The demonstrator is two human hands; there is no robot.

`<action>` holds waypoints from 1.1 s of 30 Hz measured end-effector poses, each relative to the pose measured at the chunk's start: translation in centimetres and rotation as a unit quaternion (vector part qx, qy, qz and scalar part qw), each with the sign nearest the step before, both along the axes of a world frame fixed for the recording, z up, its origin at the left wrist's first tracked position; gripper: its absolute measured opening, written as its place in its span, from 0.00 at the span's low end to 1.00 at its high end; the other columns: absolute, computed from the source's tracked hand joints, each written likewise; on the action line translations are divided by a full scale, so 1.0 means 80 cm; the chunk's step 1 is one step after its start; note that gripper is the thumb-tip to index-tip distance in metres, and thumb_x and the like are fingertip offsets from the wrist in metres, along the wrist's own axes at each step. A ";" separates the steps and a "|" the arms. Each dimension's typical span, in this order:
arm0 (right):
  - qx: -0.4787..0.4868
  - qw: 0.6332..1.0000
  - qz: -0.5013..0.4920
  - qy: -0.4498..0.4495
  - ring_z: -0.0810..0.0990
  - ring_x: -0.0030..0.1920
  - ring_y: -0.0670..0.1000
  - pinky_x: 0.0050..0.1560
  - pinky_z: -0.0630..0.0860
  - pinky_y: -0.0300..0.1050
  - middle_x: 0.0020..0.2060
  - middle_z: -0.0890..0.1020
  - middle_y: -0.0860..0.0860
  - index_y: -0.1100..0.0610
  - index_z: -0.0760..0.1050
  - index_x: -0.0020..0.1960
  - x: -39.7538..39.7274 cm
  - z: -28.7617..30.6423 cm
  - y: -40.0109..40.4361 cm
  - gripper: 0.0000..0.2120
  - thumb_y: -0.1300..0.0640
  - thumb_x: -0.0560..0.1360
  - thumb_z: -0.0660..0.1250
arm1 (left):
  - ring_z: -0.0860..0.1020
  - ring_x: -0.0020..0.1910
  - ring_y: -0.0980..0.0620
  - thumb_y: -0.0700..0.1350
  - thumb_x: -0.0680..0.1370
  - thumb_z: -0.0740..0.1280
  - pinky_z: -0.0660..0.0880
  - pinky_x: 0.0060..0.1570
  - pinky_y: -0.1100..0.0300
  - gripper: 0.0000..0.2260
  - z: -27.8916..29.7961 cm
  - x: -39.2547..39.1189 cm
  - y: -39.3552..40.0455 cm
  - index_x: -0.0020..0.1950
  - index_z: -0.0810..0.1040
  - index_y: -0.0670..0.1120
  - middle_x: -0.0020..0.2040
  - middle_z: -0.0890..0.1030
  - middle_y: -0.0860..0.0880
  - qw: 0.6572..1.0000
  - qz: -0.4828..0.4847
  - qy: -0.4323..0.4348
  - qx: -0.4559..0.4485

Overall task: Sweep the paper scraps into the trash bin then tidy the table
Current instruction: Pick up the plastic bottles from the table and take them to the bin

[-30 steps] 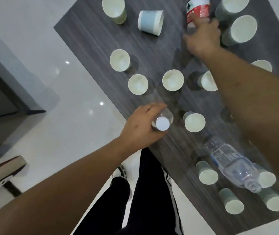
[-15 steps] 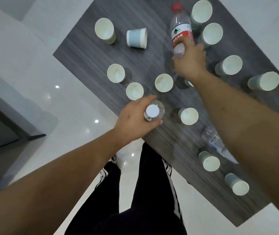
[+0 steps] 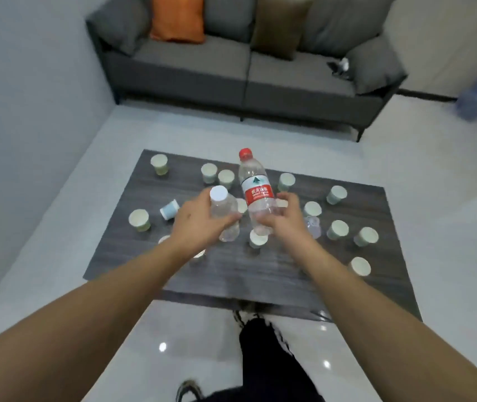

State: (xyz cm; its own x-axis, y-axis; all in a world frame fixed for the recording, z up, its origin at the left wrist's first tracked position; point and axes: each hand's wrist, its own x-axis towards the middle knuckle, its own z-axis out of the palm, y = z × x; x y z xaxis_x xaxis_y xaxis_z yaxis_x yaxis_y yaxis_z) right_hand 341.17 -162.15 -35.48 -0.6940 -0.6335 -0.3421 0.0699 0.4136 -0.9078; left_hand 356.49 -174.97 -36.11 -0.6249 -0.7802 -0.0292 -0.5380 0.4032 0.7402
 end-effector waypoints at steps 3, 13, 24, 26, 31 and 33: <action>-0.099 0.990 -0.086 -0.060 0.84 0.54 0.58 0.50 0.82 0.60 0.59 0.80 0.58 0.51 0.60 0.73 0.009 0.051 0.095 0.36 0.64 0.73 0.75 | 0.76 0.44 0.56 0.73 0.66 0.66 0.68 0.38 0.59 0.22 0.068 -0.032 0.049 0.52 0.69 0.62 0.43 0.76 0.62 0.994 -0.081 0.042 -0.052; -0.329 0.930 -0.155 -0.044 0.83 0.55 0.63 0.50 0.82 0.60 0.59 0.80 0.64 0.57 0.67 0.70 -0.007 0.219 0.403 0.40 0.67 0.62 0.78 | 0.79 0.44 0.59 0.73 0.65 0.67 0.78 0.48 0.52 0.24 0.289 -0.152 0.329 0.50 0.76 0.58 0.43 0.82 0.60 0.934 -0.296 0.159 -0.119; -0.226 0.905 -0.331 0.144 0.82 0.51 0.52 0.53 0.79 0.51 0.52 0.86 0.50 0.50 0.76 0.62 -0.021 0.353 0.862 0.20 0.47 0.73 0.76 | 0.77 0.44 0.57 0.70 0.65 0.69 0.71 0.39 0.59 0.21 0.400 -0.260 0.820 0.50 0.76 0.58 0.43 0.79 0.57 0.860 -0.434 0.258 -0.069; -0.214 0.882 -0.389 0.158 0.81 0.48 0.51 0.53 0.79 0.50 0.49 0.87 0.50 0.53 0.79 0.59 -0.020 0.374 0.949 0.17 0.46 0.74 0.74 | 0.76 0.41 0.61 0.71 0.63 0.68 0.69 0.35 0.63 0.22 0.418 -0.273 0.912 0.48 0.76 0.59 0.42 0.79 0.59 0.848 -0.459 0.262 -0.038; -0.197 0.827 -0.483 0.211 0.83 0.49 0.51 0.51 0.78 0.53 0.52 0.85 0.52 0.51 0.73 0.61 -0.006 0.408 1.146 0.25 0.57 0.68 0.79 | 0.78 0.42 0.57 0.74 0.61 0.65 0.75 0.38 0.58 0.32 0.454 -0.297 1.121 0.56 0.76 0.56 0.43 0.80 0.56 0.815 -0.525 0.244 -0.006; -0.181 0.809 -0.513 0.223 0.83 0.53 0.53 0.54 0.80 0.57 0.53 0.83 0.52 0.48 0.69 0.64 0.004 0.414 1.216 0.30 0.60 0.67 0.79 | 0.79 0.44 0.55 0.73 0.61 0.67 0.79 0.45 0.52 0.30 0.459 -0.303 1.199 0.54 0.75 0.56 0.44 0.79 0.56 0.794 -0.560 0.237 0.018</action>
State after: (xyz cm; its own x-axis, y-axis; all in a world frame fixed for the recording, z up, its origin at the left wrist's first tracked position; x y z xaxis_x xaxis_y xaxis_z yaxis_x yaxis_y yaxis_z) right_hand 341.51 -64.88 -2.35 -0.9216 0.3506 0.1665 -0.1601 0.0476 -0.9860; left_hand 332.26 -79.07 0.65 -0.8739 0.2673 0.4059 0.4843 0.4072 0.7744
